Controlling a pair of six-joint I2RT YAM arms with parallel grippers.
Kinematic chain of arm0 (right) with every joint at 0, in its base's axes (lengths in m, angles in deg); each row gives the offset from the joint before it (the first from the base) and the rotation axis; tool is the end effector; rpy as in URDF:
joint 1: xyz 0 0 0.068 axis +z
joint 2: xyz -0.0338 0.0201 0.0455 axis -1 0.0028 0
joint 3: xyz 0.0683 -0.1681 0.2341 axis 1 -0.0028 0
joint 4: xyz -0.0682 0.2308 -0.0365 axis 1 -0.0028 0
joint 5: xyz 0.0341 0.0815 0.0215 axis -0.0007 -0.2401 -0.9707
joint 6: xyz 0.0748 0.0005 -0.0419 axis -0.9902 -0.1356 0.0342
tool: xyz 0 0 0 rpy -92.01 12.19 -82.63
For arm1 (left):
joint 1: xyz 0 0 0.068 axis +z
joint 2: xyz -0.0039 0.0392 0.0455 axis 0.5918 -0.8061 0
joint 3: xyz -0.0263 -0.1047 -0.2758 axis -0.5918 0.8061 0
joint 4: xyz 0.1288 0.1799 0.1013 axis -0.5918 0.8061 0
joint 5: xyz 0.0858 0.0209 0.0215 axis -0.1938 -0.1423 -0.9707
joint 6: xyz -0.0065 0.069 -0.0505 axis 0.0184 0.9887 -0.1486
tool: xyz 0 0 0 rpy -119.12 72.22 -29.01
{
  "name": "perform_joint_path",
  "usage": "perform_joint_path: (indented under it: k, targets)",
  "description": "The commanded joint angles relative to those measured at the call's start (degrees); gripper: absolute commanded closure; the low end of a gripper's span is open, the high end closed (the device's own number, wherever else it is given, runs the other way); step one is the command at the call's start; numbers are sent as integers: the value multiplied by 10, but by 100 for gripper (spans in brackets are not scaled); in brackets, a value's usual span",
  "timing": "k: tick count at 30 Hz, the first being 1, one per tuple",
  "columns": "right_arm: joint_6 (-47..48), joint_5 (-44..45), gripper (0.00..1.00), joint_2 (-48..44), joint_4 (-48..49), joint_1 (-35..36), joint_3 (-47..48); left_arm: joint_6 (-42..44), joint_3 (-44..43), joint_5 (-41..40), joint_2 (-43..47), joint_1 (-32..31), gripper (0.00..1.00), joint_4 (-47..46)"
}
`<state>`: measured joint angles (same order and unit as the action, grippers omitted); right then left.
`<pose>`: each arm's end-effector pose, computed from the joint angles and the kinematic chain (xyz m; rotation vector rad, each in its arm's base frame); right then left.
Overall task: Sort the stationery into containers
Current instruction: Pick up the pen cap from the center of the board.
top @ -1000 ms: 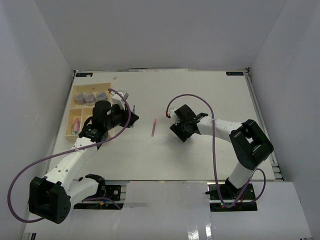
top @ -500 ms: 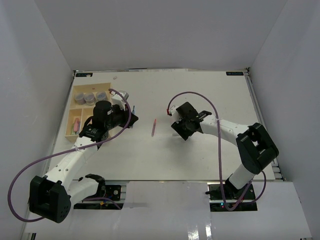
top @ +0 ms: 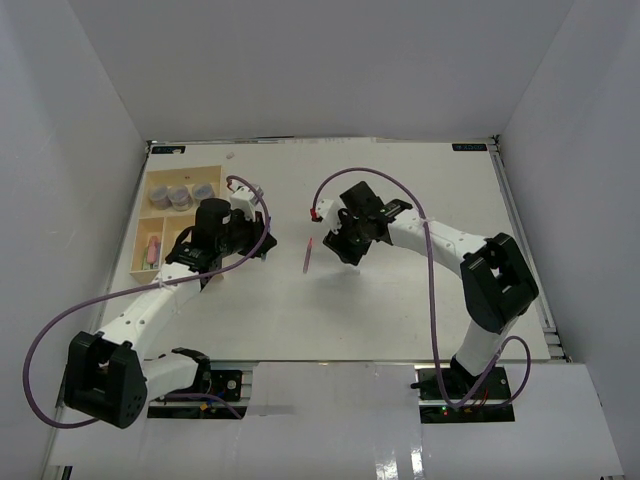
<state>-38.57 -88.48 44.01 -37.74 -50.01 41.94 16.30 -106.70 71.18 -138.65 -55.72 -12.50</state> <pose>0.2856 0.2497 0.2335 -1.3981 2.0926 0.2487 0.2309 -0.1081 0.2702 0.3722 2.1586 -0.6618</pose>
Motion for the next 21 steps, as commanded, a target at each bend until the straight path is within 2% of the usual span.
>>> perform_joint_path:
  k: [1, 21]
  targets:
    - [34, -43, 42, 16, -45, -2, 25, 9, -26, -10, 0, 3, 100, 10]
    - [53, -42, 44, 46, -78, 2, 22, 5, -29, -7, -19, 3, 100, 12]
